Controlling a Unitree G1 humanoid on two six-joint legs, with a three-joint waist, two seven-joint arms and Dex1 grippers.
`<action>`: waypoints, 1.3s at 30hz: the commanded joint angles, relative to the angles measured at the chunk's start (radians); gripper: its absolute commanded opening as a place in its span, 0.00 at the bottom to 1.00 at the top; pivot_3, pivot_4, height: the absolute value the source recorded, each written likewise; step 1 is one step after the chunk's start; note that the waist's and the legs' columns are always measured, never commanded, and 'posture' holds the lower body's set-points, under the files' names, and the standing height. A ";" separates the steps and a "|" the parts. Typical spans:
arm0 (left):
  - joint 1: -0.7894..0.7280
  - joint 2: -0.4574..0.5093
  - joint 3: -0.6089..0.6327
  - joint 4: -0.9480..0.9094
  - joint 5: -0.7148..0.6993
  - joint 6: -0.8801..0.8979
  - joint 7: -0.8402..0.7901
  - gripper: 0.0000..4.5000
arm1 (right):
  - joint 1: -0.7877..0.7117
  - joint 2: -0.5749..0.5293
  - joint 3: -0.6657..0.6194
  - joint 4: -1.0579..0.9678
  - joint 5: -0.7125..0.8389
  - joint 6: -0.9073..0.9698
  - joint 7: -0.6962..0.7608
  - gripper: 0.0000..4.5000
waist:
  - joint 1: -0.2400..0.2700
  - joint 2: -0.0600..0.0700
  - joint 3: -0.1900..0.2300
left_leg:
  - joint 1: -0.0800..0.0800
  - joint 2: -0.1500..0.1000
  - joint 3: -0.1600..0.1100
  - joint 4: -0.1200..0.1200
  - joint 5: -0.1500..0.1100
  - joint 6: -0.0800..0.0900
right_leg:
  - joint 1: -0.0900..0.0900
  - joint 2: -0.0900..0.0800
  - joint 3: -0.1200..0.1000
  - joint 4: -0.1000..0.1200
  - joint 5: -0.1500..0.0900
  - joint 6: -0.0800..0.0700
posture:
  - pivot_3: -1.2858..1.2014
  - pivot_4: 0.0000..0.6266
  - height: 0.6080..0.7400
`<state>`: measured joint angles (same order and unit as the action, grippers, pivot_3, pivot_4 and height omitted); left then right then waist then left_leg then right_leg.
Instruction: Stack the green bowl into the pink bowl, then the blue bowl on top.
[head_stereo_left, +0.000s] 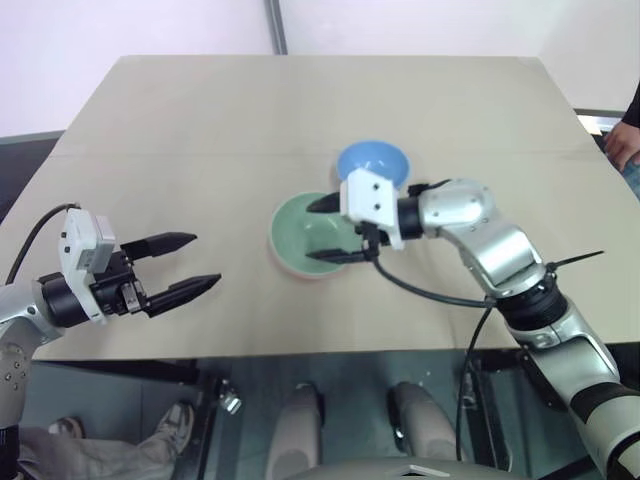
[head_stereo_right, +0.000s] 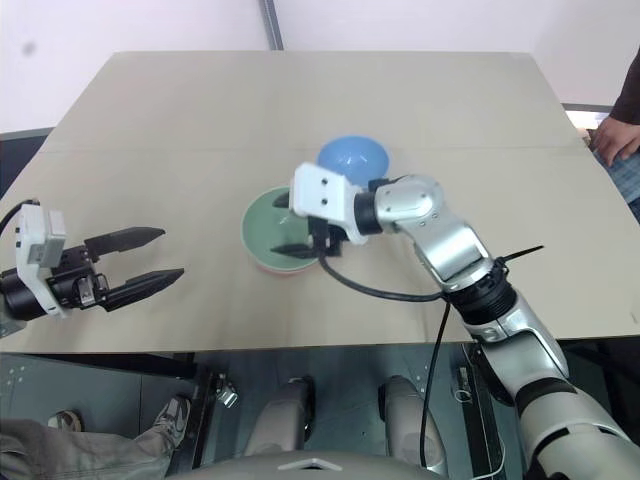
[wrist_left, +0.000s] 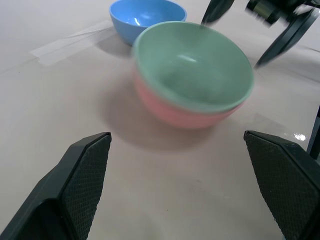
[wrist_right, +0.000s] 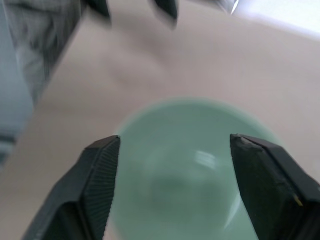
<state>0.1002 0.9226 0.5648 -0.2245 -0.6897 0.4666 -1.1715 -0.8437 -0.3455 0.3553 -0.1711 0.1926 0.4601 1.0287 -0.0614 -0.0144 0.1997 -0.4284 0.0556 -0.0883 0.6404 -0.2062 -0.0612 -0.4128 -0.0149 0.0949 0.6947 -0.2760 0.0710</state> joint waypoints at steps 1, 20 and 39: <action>-0.007 -0.003 0.027 -0.027 -0.011 -0.018 0.009 1.00 | -0.049 -0.070 -0.107 -0.018 0.009 -0.010 -0.015 0.79 | 0.002 0.000 0.000 | 0.000 0.000 0.000 0.000 0.000 0.000 | 0.000 0.000 0.000 0.000 0.000 0.000 | 0.52 0.24 0.90; -0.017 -0.006 0.085 -0.053 -0.081 -0.006 -0.028 1.00 | -0.289 -0.063 0.022 0.989 -0.369 -0.766 -0.057 0.79 | -0.030 0.000 0.000 | 0.000 0.000 0.001 -0.003 0.000 0.000 | -0.001 -0.001 0.001 -0.001 0.000 0.000 | 0.52 0.24 0.90; 0.024 -0.031 0.106 -0.080 -0.077 -0.015 0.005 1.00 | -0.339 -0.041 -0.038 0.985 -0.361 -0.843 0.026 0.01 | -0.032 0.001 0.001 | 0.001 0.000 0.001 -0.003 0.000 0.000 | -0.001 0.000 0.001 0.000 0.000 0.000 | 0.52 0.24 0.90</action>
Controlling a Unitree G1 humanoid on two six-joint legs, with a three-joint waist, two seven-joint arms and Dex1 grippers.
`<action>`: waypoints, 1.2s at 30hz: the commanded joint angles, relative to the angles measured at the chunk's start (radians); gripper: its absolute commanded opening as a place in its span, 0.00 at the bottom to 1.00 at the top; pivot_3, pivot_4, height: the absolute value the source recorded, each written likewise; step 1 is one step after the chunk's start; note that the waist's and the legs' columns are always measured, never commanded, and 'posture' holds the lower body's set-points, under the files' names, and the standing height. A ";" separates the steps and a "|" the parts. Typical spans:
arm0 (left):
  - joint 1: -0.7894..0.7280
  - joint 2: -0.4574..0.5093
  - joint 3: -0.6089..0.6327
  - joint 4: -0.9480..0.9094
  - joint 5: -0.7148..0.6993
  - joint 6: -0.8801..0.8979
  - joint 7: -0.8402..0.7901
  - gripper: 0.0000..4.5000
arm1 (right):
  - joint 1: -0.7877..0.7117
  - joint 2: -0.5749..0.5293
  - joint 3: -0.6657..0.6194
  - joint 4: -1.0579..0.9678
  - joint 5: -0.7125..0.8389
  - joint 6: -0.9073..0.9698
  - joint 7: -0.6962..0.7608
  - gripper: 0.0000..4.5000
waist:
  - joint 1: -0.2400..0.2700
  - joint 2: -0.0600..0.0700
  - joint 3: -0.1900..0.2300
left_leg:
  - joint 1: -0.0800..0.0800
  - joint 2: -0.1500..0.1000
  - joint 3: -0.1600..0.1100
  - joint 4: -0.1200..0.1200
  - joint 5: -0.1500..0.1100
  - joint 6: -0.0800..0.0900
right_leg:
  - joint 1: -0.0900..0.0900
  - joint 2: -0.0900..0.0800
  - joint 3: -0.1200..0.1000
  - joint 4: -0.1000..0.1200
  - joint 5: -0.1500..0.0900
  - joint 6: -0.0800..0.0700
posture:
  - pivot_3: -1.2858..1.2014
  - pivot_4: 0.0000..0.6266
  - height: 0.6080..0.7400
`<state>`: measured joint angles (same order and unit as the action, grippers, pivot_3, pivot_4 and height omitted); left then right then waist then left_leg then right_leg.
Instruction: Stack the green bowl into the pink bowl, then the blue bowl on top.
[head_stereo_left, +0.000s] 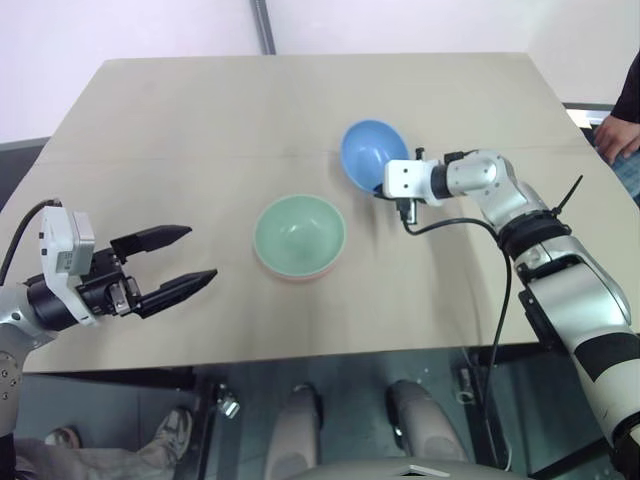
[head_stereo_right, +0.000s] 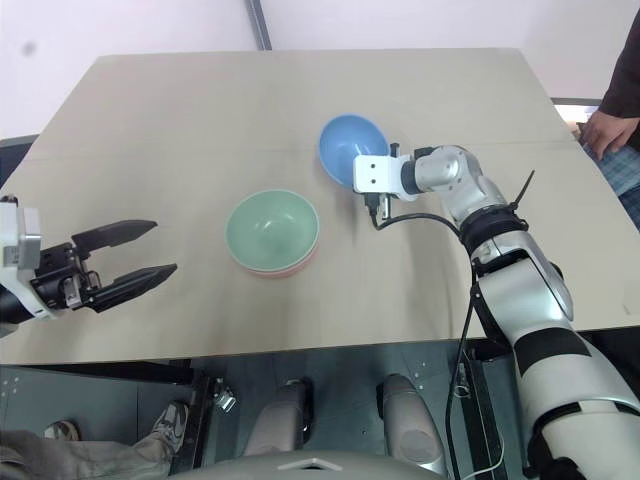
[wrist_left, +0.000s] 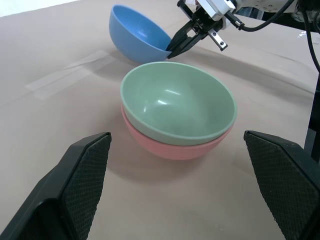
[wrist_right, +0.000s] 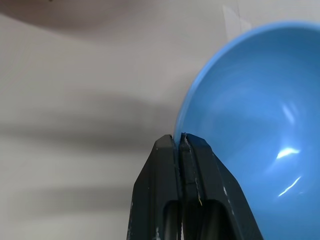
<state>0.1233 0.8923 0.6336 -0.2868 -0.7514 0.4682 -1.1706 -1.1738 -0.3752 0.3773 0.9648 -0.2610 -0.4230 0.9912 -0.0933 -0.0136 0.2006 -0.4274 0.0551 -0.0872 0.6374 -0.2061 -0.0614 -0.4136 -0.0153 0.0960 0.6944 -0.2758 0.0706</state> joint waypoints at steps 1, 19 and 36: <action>0.001 -0.002 0.036 -0.013 -0.013 -0.020 0.003 1.00 | 0.014 -0.014 -0.079 -0.249 0.149 0.102 0.115 0.01 | 0.000 0.000 0.000 | 0.000 0.000 0.000 0.000 0.000 0.000 | 0.000 0.000 0.000 0.000 0.000 0.000 | 0.52 0.24 0.90; -0.079 0.012 -0.051 0.124 0.056 -0.088 -0.029 1.00 | 0.225 0.000 0.010 -1.024 0.393 0.675 0.230 0.67 | 0.025 -0.001 0.000 | 0.004 0.001 0.000 0.000 0.001 -0.001 | 0.003 0.001 -0.001 0.001 -0.001 0.000 | 0.52 0.24 0.90; 0.076 -0.137 -0.007 -0.032 0.113 -0.189 0.103 1.00 | 0.762 -0.283 -0.422 -1.534 0.607 1.135 -0.050 0.97 | 0.040 -0.003 -0.002 | 0.001 0.000 0.000 -0.001 0.001 -0.001 | 0.002 -0.001 -0.001 -0.001 -0.001 -0.001 | 0.52 0.24 0.90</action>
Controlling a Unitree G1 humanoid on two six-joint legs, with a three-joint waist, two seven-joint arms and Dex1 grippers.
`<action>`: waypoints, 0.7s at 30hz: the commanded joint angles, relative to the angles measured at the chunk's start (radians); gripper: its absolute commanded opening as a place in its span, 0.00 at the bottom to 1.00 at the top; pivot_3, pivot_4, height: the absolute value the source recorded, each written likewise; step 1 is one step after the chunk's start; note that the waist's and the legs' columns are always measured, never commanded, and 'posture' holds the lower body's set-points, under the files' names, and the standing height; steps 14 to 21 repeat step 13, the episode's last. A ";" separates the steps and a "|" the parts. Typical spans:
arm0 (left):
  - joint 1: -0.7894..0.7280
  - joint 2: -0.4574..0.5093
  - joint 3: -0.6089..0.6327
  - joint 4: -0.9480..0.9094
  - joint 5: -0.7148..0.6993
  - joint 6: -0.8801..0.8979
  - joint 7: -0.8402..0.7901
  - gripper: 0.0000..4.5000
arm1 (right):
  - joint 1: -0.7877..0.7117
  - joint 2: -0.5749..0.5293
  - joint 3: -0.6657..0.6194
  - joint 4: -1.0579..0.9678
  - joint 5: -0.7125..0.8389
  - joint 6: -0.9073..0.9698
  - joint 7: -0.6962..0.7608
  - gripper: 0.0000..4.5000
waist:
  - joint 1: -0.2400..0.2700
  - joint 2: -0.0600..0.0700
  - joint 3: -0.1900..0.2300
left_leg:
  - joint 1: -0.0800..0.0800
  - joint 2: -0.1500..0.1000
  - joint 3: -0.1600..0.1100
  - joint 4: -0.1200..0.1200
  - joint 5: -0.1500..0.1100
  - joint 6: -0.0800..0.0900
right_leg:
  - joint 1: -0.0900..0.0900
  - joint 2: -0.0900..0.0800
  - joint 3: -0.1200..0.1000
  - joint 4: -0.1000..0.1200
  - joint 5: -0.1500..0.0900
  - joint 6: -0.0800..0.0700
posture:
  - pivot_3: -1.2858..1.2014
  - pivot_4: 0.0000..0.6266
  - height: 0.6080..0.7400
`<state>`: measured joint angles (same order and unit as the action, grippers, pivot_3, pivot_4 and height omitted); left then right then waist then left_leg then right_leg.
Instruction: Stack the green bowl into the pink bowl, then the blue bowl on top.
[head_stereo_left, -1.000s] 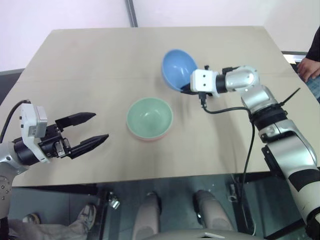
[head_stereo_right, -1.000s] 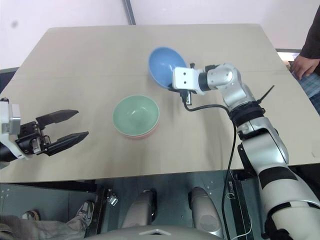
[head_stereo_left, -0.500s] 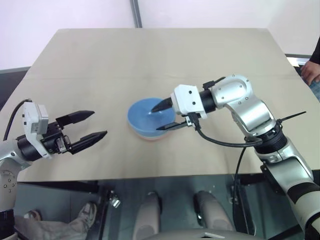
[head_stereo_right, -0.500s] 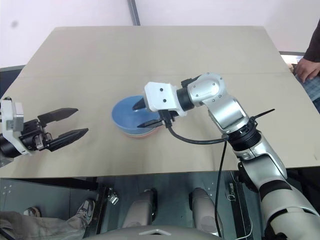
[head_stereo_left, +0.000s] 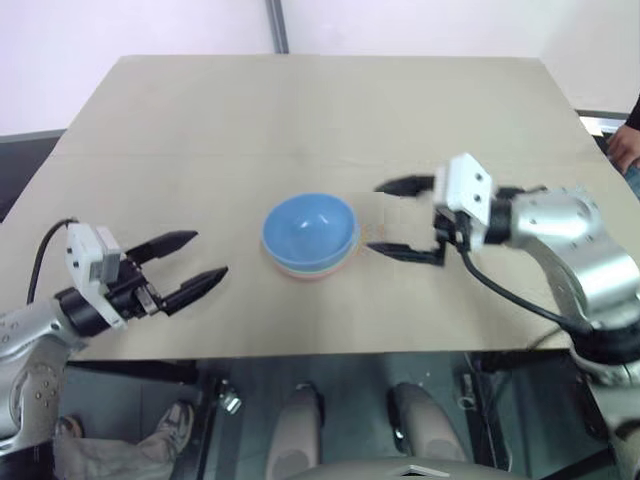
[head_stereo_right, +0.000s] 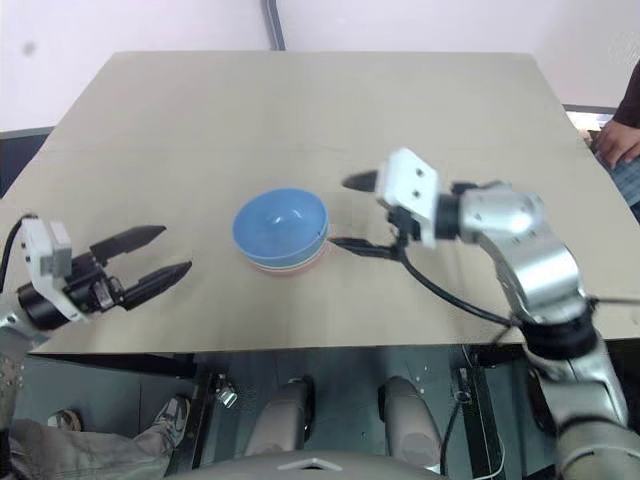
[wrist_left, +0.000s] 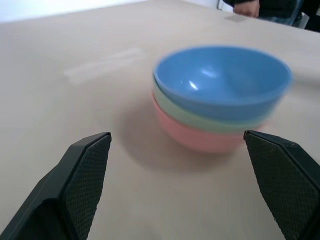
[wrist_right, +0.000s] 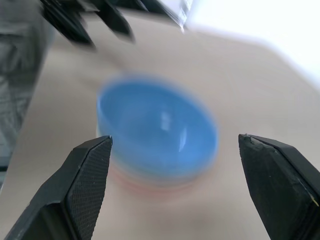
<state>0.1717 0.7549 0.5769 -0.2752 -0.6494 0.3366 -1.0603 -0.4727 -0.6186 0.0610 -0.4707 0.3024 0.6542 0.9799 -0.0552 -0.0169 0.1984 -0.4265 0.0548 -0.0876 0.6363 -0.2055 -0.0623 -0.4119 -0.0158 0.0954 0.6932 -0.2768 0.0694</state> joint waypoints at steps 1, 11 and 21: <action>0.042 0.001 0.055 -0.038 0.015 -0.071 -0.016 1.00 | 0.102 -0.048 -0.154 -0.120 0.067 0.099 -0.064 0.97 | 0.003 0.000 0.000 | 0.000 0.000 0.000 0.000 0.000 0.000 | 0.000 0.000 0.000 0.000 0.000 0.000 | 0.52 0.24 0.90; 0.069 0.057 0.059 0.019 -0.017 -0.081 -0.123 1.00 | 0.305 -0.143 -0.381 -0.257 0.224 0.247 -0.142 0.97 | 0.008 -0.001 0.000 | 0.008 0.001 0.005 0.000 0.000 0.000 | 0.004 0.001 0.005 0.000 -0.005 0.002 | 0.52 0.24 0.90; 0.072 0.072 0.048 0.024 -0.006 -0.073 -0.135 1.00 | 0.307 -0.154 -0.380 -0.257 0.236 0.239 -0.149 0.97 | 0.009 -0.001 0.000 | 0.008 0.001 0.005 0.000 0.000 0.000 | 0.004 0.001 0.005 0.000 -0.005 0.001 | 0.52 0.24 0.90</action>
